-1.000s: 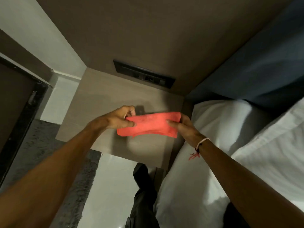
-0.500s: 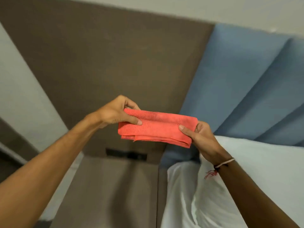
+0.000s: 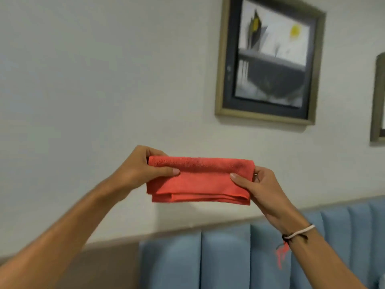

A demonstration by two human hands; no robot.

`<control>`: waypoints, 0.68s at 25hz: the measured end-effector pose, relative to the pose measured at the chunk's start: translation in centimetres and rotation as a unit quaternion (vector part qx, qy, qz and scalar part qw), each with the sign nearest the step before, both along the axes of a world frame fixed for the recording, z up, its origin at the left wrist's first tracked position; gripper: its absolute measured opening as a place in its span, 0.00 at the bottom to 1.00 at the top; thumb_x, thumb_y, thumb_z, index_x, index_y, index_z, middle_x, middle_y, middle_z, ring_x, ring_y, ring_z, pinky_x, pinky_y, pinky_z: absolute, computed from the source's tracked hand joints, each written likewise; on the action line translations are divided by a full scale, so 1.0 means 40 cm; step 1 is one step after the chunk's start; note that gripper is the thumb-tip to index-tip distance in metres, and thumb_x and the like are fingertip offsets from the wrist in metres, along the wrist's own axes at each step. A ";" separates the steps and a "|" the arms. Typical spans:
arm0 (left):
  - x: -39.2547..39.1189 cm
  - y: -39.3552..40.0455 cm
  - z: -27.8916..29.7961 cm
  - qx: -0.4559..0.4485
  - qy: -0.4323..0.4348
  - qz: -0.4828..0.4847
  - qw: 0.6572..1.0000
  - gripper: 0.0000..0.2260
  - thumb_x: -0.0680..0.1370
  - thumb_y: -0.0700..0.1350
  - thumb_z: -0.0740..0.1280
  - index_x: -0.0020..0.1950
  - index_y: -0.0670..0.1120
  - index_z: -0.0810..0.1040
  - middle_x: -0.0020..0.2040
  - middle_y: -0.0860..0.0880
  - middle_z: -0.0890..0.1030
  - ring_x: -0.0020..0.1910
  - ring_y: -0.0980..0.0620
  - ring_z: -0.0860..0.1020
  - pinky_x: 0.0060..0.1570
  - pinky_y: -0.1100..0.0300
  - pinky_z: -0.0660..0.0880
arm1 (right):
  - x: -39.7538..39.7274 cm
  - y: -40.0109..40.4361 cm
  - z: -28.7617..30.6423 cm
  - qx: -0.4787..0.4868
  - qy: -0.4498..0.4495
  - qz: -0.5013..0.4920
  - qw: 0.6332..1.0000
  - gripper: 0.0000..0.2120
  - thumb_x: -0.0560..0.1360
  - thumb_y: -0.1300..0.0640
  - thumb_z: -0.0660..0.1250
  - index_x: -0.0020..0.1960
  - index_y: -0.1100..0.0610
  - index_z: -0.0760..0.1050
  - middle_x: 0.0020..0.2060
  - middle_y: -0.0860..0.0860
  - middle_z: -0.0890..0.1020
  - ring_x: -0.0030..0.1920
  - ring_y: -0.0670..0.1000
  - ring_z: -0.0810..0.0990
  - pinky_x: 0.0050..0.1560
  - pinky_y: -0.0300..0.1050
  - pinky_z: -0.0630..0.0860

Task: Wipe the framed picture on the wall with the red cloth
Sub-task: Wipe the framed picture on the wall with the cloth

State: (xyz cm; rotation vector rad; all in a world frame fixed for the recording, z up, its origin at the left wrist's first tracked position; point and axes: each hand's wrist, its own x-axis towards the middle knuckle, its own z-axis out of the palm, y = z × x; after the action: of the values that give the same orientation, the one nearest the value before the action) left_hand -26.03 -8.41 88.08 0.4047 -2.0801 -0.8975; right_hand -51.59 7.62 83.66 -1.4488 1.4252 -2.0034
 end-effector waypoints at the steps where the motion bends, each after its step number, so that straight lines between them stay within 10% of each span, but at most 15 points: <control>1: -0.034 0.003 0.039 -0.012 0.004 -0.006 1.000 0.06 0.70 0.42 0.81 0.44 0.42 0.89 0.34 0.50 0.87 0.33 0.57 0.83 0.31 0.68 0.77 | -0.031 0.009 0.051 -0.018 0.015 -0.017 1.000 0.11 0.73 0.64 0.75 0.55 0.63 0.84 0.48 0.59 0.89 0.48 0.56 0.88 0.50 0.46 0.85; 8: -0.189 -0.037 0.335 -0.162 0.087 0.079 0.980 0.10 0.76 0.55 0.74 0.53 0.51 0.87 0.49 0.51 0.89 0.49 0.54 0.87 0.49 0.56 0.85 | -0.212 0.012 0.371 -0.069 0.177 -0.142 0.971 0.07 0.71 0.63 0.78 0.49 0.57 0.86 0.40 0.54 0.90 0.42 0.53 0.89 0.41 0.42 0.84; 13: -0.290 -0.089 0.615 -0.475 0.079 0.308 0.820 0.28 0.83 0.61 0.58 0.80 0.50 0.68 0.81 0.41 0.66 0.79 0.40 0.68 0.74 0.39 0.70 | -0.286 -0.014 0.565 -0.043 0.393 -0.232 0.889 0.06 0.73 0.62 0.75 0.44 0.51 0.84 0.37 0.46 0.85 0.38 0.43 0.82 0.44 0.36 0.76; 17: -0.388 -0.111 0.782 -0.597 -0.002 0.404 0.693 0.33 0.81 0.64 0.43 0.85 0.53 0.51 0.86 0.40 0.50 0.85 0.41 0.52 0.82 0.42 0.56 | -0.308 -0.045 0.703 -0.062 0.478 -0.244 0.841 0.07 0.74 0.60 0.75 0.52 0.54 0.85 0.43 0.48 0.85 0.44 0.44 0.82 0.47 0.39 0.76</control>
State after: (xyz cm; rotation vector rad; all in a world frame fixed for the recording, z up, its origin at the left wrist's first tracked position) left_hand -41.57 -12.87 119.36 0.4849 -1.7260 0.9841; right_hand -63.90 5.83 111.79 -2.5668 2.2505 -1.6367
